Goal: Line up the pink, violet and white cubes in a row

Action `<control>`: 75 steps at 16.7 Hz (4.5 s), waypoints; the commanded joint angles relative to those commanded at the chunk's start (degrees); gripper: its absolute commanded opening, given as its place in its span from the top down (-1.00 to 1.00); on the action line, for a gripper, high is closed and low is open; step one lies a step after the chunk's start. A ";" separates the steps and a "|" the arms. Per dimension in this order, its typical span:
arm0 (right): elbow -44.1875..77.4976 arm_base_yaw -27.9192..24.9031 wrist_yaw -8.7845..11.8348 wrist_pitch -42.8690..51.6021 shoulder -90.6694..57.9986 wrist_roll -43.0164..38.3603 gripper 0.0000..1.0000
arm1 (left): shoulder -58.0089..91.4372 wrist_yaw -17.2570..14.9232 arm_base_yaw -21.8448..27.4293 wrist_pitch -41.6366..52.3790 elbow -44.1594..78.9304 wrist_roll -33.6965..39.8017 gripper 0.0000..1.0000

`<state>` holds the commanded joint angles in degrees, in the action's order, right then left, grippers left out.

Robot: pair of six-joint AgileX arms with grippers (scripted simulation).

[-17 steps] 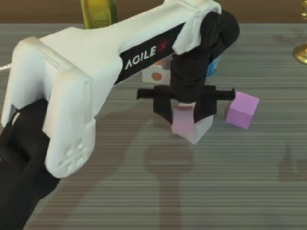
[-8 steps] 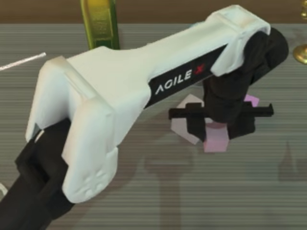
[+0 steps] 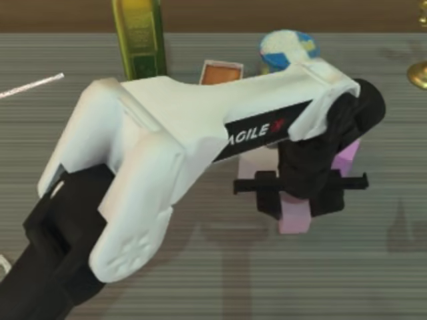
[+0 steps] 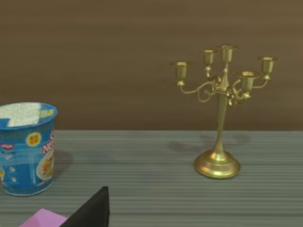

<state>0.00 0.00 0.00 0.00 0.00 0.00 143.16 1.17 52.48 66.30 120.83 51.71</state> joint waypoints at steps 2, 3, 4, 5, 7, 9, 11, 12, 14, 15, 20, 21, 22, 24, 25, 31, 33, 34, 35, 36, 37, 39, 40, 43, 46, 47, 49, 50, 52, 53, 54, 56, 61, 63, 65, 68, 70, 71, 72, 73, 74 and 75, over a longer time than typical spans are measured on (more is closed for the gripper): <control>0.00 0.00 0.00 0.00 0.00 0.00 -1.00 | 0.26 0.01 0.09 -1.53 -1.47 0.06 1.00; 0.00 0.00 0.00 0.00 0.00 0.00 -1.00 | 0.27 0.01 0.09 -1.55 -1.48 0.06 1.00; 0.00 0.00 0.00 0.00 0.00 0.00 -1.00 | 0.27 0.01 0.09 -1.55 -1.48 0.06 1.00; 0.00 0.00 0.00 0.00 0.00 0.00 -1.00 | 0.27 0.01 0.09 -1.55 -1.48 0.06 1.00; 0.00 0.00 0.00 0.00 0.00 0.00 -1.00 | 0.27 0.01 0.09 -1.55 -1.48 0.06 0.70; 0.00 0.00 0.00 0.00 0.00 0.00 -1.00 | 0.27 0.01 0.09 -1.55 -1.48 0.06 0.40; 0.00 0.00 0.00 0.00 0.00 0.00 -1.00 | 0.27 0.01 0.09 -1.55 -1.48 0.06 0.10; 0.00 0.00 0.00 0.00 0.00 0.00 -1.00 | 0.27 0.01 0.09 -1.55 -1.48 0.06 -0.06; 0.00 0.00 0.00 0.00 0.00 0.00 -1.00 | 0.27 0.01 0.09 -1.55 -1.48 0.06 -0.36; 0.00 0.00 0.00 0.00 0.00 0.00 -1.00 | 0.27 0.01 0.09 -1.55 -1.48 0.06 -0.51; 0.00 0.00 0.00 0.00 0.00 0.00 -1.00 | 0.27 0.01 0.09 -1.55 -1.48 0.06 -1.00; 0.00 0.00 0.00 0.00 0.00 0.00 -1.00 | 0.27 0.01 0.09 -1.55 -1.48 0.06 -1.00; 0.00 0.00 0.00 0.00 0.00 0.00 -1.00 | 0.27 0.01 0.09 -1.55 -1.48 0.06 -1.00; 0.00 0.00 0.00 0.00 0.00 0.00 -1.00 | 0.27 0.01 0.09 -1.55 -1.48 0.06 -1.00; 0.00 0.00 0.00 0.00 0.00 0.00 -1.00 | 0.27 0.01 0.09 -1.55 -1.48 0.06 -1.00; 0.00 0.00 0.00 0.00 0.00 0.00 -1.00 | -0.10 0.05 -0.15 2.65 2.40 0.19 -1.00; 0.00 0.00 0.00 0.00 0.00 0.00 -1.00 | -0.56 0.04 -0.44 7.13 6.03 0.33 -1.00; 0.00 0.00 0.00 0.00 0.00 0.00 -1.00 | -0.81 0.03 -0.56 9.34 7.84 0.36 -1.00; 0.00 0.00 0.00 0.00 0.00 0.00 -1.00 | -1.08 0.03 -0.68 11.11 9.43 0.38 -1.00; 0.00 0.00 0.00 0.00 0.00 0.00 -1.00 | -1.32 0.03 -0.78 12.29 10.59 0.38 -1.00; 0.00 0.00 0.00 0.00 0.00 0.00 -1.00 | -1.48 0.04 -0.83 12.86 11.17 0.37 -1.00; 0.00 0.00 0.00 0.00 0.00 0.00 -1.00 | -1.50 0.04 -0.84 12.92 11.23 0.37 -1.00; 0.00 0.00 0.00 0.00 0.00 0.00 -1.00 | -1.32 0.04 -0.51 12.77 11.12 0.36 -1.00; 1.56 -0.34 0.07 1.03 -1.54 0.70 -1.00 | -3.00 0.13 -1.34 11.70 9.49 0.09 -1.00; 7.97 -1.48 0.15 5.13 -7.91 3.45 -1.00 | -9.91 0.41 -4.71 7.56 2.85 -0.95 -1.00; 11.36 -2.00 0.15 7.21 -11.28 4.82 -1.00 | -13.38 0.51 -6.34 5.58 -0.45 -1.50 -1.00; 19.13 -3.10 0.09 11.89 -19.27 7.85 -1.00 | -22.22 0.69 -10.28 0.81 -8.57 -3.03 -1.00; 23.51 -3.70 0.05 14.56 -24.04 9.56 -1.00 | -27.47 0.76 -12.50 -1.91 -13.28 -4.04 -1.00; 33.25 -5.06 -0.06 20.64 -35.33 13.39 -1.00 | -39.37 0.87 -17.28 -7.87 -23.90 -6.61 -1.00; 38.15 -5.76 -0.10 23.79 -41.35 15.34 -1.00 | -45.87 0.90 -19.78 -11.06 -29.71 -8.20 -1.00; 43.51 -6.53 -0.15 27.27 -48.12 17.49 -1.00 | -52.61 0.92 -22.32 -14.37 -35.78 -10.00 -1.00; 53.65 -8.04 -0.20 33.97 -61.31 21.57 -1.00 | -66.36 0.91 -27.46 -21.28 -48.54 -14.26 -1.00; 78.24 -11.91 -0.18 50.69 -93.84 31.73 -1.00 | -99.24 0.61 -39.23 -38.54 -80.07 -27.22 -1.00; 86.70 -13.28 -0.15 56.37 -104.18 35.27 -1.00 | -110.38 0.35 -43.10 -44.95 -90.96 -32.68 -1.00; 94.65 -14.53 -0.13 61.41 -113.21 38.53 -1.00 | -120.10 0.02 -46.41 -50.92 -100.23 -37.95 -1.00; 104.99 -16.01 -0.15 67.15 -123.65 42.47 -1.00 | -132.02 -0.53 -50.34 -58.74 -111.28 -44.92 -1.00; 110.38 -16.70 -0.20 69.73 -128.71 44.37 -1.00 | -138.05 -0.86 -52.18 -62.76 -116.46 -48.51 -1.00; 112.22 -16.94 -0.22 70.58 -130.49 45.02 -1.00 | -140.20 -0.98 -52.82 -64.24 -118.30 -49.84 -1.00; 113.56 -17.11 -0.23 71.18 -131.82 45.49 -1.00 | -141.77 -1.08 -53.26 -65.34 -119.65 -50.83 -1.00; 114.40 -17.22 -0.24 71.56 -132.67 45.80 -1.00 | -142.76 -1.14 -53.53 -66.02 -120.49 -51.46 -1.00; 114.76 -17.26 -0.25 71.72 -133.04 45.92 -1.00 | -143.16 -1.16 -53.63 -66.30 -120.83 -51.71 -1.00; 114.76 -17.26 -0.25 71.72 -133.04 45.92 -1.00 | -143.16 -1.16 -53.63 -66.30 -120.83 -51.71 -1.00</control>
<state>114.76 -17.26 -0.25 71.72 -133.04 45.92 0.00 0.00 -1.15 0.00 0.00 0.00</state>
